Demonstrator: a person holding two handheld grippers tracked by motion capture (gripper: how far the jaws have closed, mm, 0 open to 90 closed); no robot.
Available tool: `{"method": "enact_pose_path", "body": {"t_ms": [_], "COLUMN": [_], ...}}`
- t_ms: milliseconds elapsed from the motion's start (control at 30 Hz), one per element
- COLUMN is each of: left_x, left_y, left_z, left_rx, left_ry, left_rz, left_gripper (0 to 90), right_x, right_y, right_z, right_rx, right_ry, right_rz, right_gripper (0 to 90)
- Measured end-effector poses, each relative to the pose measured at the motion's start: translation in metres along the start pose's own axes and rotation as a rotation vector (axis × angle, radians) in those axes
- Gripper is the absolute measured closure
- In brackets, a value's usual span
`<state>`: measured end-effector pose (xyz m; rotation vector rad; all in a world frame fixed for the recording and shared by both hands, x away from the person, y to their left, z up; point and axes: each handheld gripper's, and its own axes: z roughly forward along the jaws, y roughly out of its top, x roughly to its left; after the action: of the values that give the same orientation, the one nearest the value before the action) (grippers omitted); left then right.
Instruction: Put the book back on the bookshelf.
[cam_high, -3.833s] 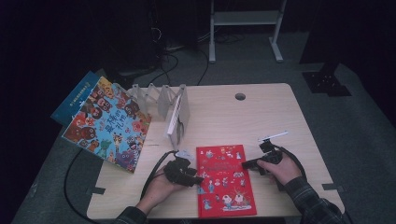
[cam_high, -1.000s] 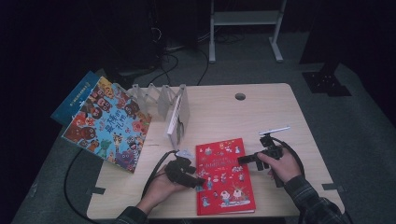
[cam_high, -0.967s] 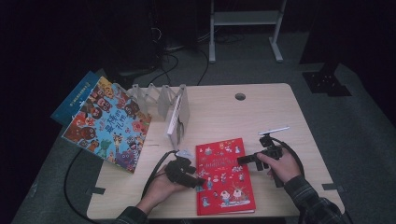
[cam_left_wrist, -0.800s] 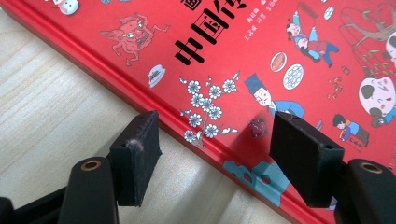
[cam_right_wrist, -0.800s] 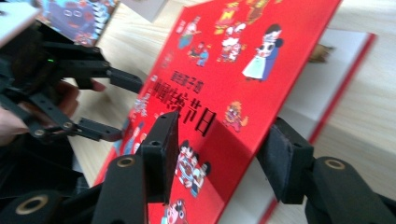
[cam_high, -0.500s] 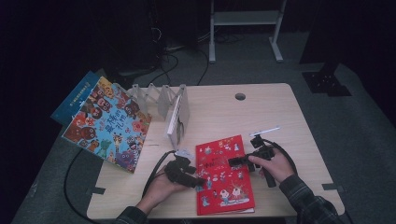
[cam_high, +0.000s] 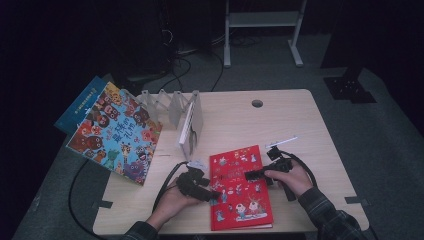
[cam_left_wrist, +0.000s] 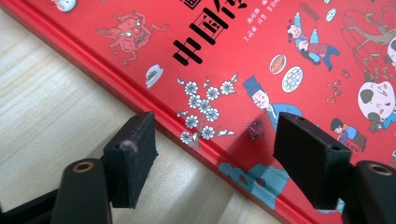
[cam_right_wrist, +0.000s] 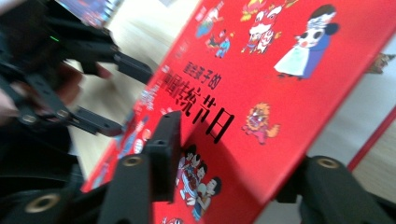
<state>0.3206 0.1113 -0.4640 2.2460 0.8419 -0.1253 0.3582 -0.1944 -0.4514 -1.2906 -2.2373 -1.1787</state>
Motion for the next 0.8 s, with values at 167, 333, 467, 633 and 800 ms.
{"method": "enact_pose_path", "body": {"t_ms": [167,333,467,633,800], "left_x": [0.005,0.008,0.009,0.009,0.011], "left_y": [0.001,0.001,0.001,0.003,0.004], "left_z": [-0.005,-0.010,-0.011,-0.014,-0.016], "left_rx": [-0.016,-0.043,-0.050,-0.076,-0.119], "left_ry": [0.005,-0.001,-0.005,-0.020,-0.050], "left_rz": [-0.034,-0.051,-0.052,-0.053,-0.055], "left_gripper": [18.9,17.9,16.9,16.5,15.8], "right_x": [0.004,0.010,0.010,0.016,0.018], "right_y": [0.001,0.003,0.003,0.004,0.005], "right_z": [-0.007,-0.013,-0.017,-0.025,-0.036], "right_rx": [-0.061,-0.099,-0.116,-0.163,-0.232], "right_ry": [0.059,0.069,0.064,0.067,0.074], "right_rz": [-0.028,-0.075,-0.083,-0.108,-0.117], "right_gripper": [66.5,70.1,71.5,74.7,77.3]}}
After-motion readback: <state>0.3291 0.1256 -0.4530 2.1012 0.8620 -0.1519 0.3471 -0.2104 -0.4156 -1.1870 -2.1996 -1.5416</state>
